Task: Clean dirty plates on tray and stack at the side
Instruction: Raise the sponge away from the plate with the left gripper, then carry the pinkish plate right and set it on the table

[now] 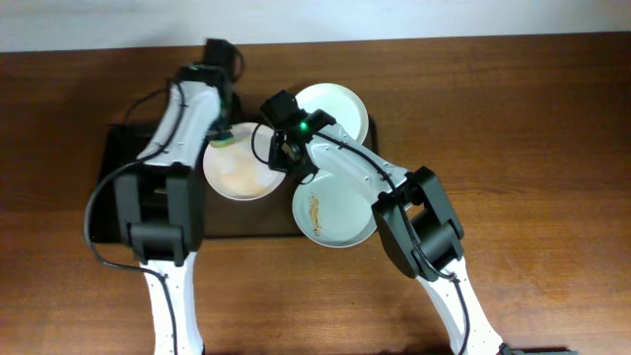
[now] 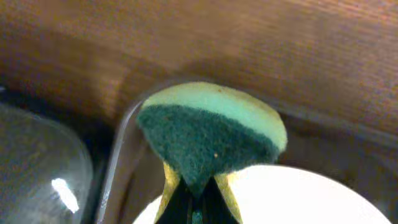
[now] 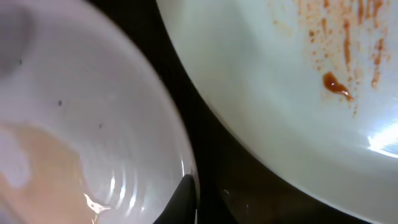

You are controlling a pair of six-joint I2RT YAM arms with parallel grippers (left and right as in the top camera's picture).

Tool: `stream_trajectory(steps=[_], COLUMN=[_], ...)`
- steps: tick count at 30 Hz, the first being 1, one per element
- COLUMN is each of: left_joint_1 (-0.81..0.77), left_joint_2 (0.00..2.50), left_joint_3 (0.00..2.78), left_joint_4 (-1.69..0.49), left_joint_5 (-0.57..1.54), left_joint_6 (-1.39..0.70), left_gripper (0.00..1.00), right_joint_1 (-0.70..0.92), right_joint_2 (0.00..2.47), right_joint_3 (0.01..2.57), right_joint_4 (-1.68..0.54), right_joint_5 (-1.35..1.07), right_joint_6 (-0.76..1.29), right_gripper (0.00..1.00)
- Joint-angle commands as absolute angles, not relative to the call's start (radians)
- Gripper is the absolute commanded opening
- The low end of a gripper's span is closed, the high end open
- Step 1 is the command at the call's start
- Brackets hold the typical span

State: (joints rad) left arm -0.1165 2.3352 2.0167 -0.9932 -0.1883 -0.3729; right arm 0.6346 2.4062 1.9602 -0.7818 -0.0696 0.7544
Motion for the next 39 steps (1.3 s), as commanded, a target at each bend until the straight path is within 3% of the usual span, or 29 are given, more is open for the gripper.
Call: stream_trajectory(steps=[1, 5, 10, 16, 29, 39], left_joint_1=[-0.049, 0.015, 0.06, 0.072, 0.071, 0.072], left_joint_2=[2.345, 2.345, 2.345, 2.345, 2.345, 2.345], left_joint_3=[2.106, 2.191, 2.207, 2.207, 2.207, 2.207], left_joint_4=[-1.089, -1.23, -1.258, -1.233, -1.232, -1.232], left_joint_5=[0.052, 0.176, 0.18, 0.176, 0.161, 0.161], left_joint_6=[-0.288, -0.229, -0.229, -0.229, -0.229, -0.229], left_gripper=[0.01, 0.01, 0.01, 0.01, 0.01, 0.01], right_joint_1=[0.646, 0.639, 0.636, 0.695, 0.953, 1.001], right_joint_2=[2.432, 2.42, 2.32, 2.201, 2.194, 2.194], right_joint_3=[1.922, 1.953, 2.069, 2.14, 2.14, 2.14], right_joint_4=[-0.803, -0.819, -0.951, -1.116, -1.136, -1.13], right_joint_5=[-0.076, -0.101, 0.017, 0.426, 1.249, 1.475], right_joint_6=[0.707, 0.617, 0.494, 0.445, 0.514, 0.513], right_gripper=[0.04, 0.04, 0.04, 0.04, 0.04, 0.04])
